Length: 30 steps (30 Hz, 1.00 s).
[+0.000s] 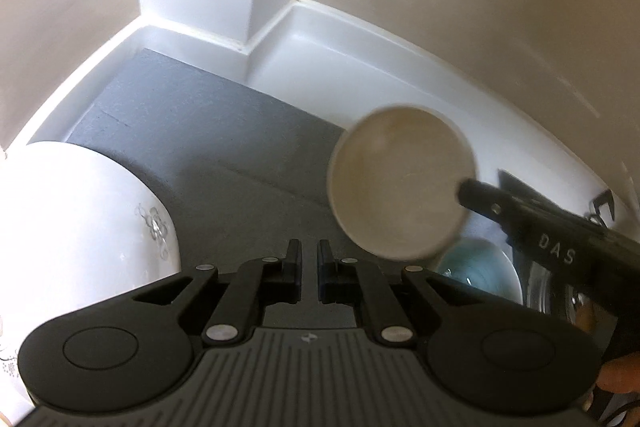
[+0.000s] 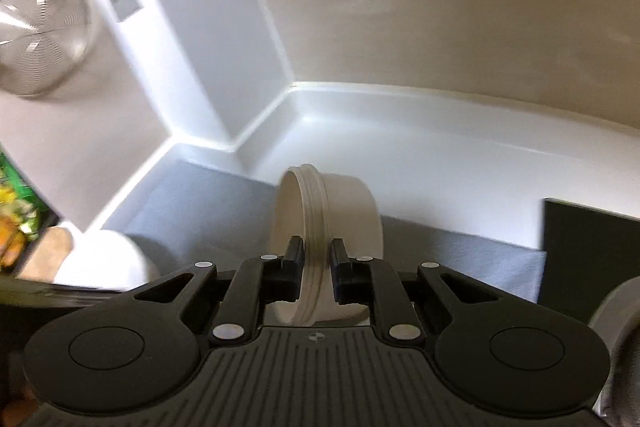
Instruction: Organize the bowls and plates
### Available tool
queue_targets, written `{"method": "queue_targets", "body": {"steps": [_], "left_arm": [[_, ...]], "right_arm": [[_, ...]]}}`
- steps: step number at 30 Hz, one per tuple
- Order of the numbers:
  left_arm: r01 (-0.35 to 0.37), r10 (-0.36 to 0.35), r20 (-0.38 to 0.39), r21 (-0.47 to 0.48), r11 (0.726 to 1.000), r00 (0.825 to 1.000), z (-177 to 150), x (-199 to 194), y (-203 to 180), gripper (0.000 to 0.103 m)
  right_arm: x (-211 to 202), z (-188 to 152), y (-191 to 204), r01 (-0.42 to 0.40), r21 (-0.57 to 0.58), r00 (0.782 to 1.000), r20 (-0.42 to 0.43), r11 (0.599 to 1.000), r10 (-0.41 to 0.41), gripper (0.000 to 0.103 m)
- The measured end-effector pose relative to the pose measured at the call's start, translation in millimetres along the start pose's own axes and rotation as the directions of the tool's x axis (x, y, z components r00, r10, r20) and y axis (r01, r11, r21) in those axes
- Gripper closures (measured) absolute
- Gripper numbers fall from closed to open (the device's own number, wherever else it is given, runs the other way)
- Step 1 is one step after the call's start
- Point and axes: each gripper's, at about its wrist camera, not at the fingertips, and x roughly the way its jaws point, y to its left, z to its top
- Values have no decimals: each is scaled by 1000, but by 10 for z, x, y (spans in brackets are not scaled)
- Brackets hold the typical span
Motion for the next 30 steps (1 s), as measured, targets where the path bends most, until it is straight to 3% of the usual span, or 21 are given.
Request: {"method": "queue_targets", "body": {"steps": [2,4,9,15,17,18,20,21,23,30], "left_arm": [[-8,8,30,10,1000,1000,45,43,1,81],[-7,6,49,24,1000,999,137,173,-57,54],[27,-28,15,26,999,1000,380,691,-199,46],[45,-41,-64,50,998,997,549,1090,-393,48],[41,-36,-77,62,997,996,545,1157,-411,61],[41,-35,-90,62,997,995,544,1188,-405,79],[66,-60,-111,47,997,992,536,1219,-392,90],[55,-50,-107,51,997,993,532,1203,-401,91],[17,-10,-85,82,996,996,536,1173,-415,93],[-8,8,0,40,999,1000,439,572,-177,90]], "right_arm": [[17,-14,-51,36,-6,999,-5,999,-37,87],[45,-15,-145,49,4,998,-25,999,-49,87],[219,13,-423,95,74,994,-63,993,-91,85],[451,13,-622,127,112,988,-99,986,-116,83],[510,-1,-699,137,143,987,-109,980,-122,78],[534,-9,-733,130,161,987,-111,978,-113,77],[599,-34,-751,105,166,989,-122,980,-85,78],[629,-39,-744,85,166,990,-127,982,-64,84],[660,-36,-670,82,152,990,-128,985,-62,85],[441,82,-375,1,118,998,-58,993,6,87]]}}
